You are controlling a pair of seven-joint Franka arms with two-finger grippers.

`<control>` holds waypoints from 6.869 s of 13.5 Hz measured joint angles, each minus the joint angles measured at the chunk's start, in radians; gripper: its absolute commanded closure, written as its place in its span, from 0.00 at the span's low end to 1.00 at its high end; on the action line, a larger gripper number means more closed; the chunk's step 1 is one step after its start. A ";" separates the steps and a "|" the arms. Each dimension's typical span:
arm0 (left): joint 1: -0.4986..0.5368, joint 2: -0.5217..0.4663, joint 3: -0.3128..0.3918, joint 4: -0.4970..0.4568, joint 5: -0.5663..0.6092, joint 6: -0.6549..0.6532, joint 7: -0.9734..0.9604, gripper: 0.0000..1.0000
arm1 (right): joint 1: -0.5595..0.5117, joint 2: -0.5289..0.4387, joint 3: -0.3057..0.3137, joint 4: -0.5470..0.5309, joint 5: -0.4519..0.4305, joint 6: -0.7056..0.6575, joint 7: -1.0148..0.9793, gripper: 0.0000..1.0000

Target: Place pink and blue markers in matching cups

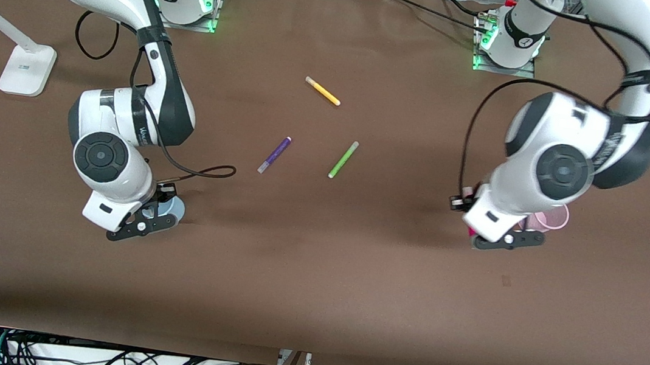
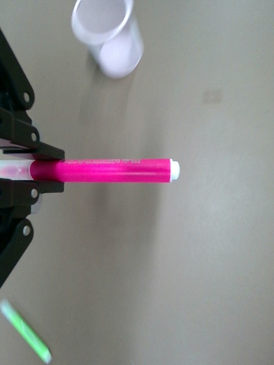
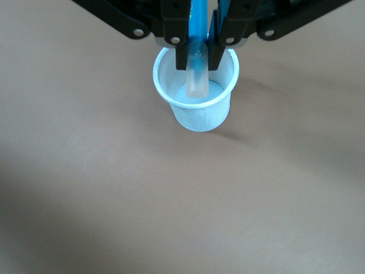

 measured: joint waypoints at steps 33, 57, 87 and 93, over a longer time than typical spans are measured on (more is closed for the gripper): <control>0.394 -0.257 -0.004 -0.591 -0.205 0.551 1.579 1.00 | -0.106 -0.004 0.007 -0.102 0.782 0.310 -1.124 1.00; 0.603 -0.089 -0.007 -0.621 -0.884 0.487 2.255 0.00 | -0.242 -0.089 0.000 -0.268 1.109 0.135 -1.387 0.00; 0.398 -0.255 -0.214 -0.049 -0.061 -0.195 0.181 0.00 | -0.288 -0.623 0.107 -0.199 0.119 -0.471 0.208 0.00; 0.138 -0.307 0.046 -0.044 -0.061 -0.160 0.246 0.00 | -0.289 -0.600 0.107 -0.177 0.119 -0.471 0.208 0.00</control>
